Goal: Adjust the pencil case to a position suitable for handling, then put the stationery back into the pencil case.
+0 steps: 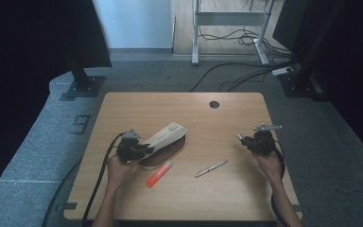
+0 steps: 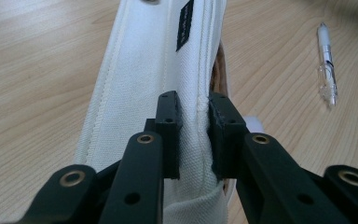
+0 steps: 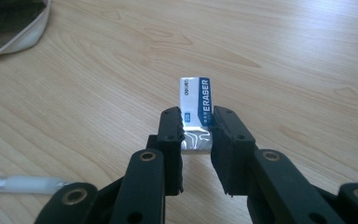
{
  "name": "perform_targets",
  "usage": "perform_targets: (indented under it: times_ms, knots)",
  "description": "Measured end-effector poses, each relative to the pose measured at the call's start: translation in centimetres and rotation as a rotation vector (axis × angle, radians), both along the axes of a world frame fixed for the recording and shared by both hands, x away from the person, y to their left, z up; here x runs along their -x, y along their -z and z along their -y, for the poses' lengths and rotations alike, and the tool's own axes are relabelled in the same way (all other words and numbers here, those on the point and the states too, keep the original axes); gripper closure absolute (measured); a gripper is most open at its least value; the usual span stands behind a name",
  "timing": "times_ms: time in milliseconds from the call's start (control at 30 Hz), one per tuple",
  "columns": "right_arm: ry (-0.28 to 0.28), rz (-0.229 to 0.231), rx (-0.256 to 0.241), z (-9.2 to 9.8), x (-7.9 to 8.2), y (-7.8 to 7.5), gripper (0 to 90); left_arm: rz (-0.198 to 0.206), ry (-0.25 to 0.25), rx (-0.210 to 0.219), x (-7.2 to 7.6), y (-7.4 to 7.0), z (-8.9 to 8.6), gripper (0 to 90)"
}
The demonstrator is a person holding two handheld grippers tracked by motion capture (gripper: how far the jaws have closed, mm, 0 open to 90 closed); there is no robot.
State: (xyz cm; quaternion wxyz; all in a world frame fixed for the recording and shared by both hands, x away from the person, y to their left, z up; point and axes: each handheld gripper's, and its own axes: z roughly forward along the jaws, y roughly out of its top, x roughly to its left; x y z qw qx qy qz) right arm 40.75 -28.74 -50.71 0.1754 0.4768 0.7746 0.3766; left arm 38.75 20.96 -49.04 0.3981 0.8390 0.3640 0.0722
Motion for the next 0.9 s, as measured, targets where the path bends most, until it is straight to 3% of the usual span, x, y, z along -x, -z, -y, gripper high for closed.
perform_targets:
  times_ms: [533,900]
  knots:
    - [-0.094,0.002,-0.004,-3.2,0.2,-0.3,72.1,0.003,0.003,-0.004,0.0,-0.1,0.0,75.7]
    - [-0.167,-0.005,-0.014,-6.3,0.0,0.0,72.1,0.003,0.004,-0.006,0.1,0.0,0.1,75.6]
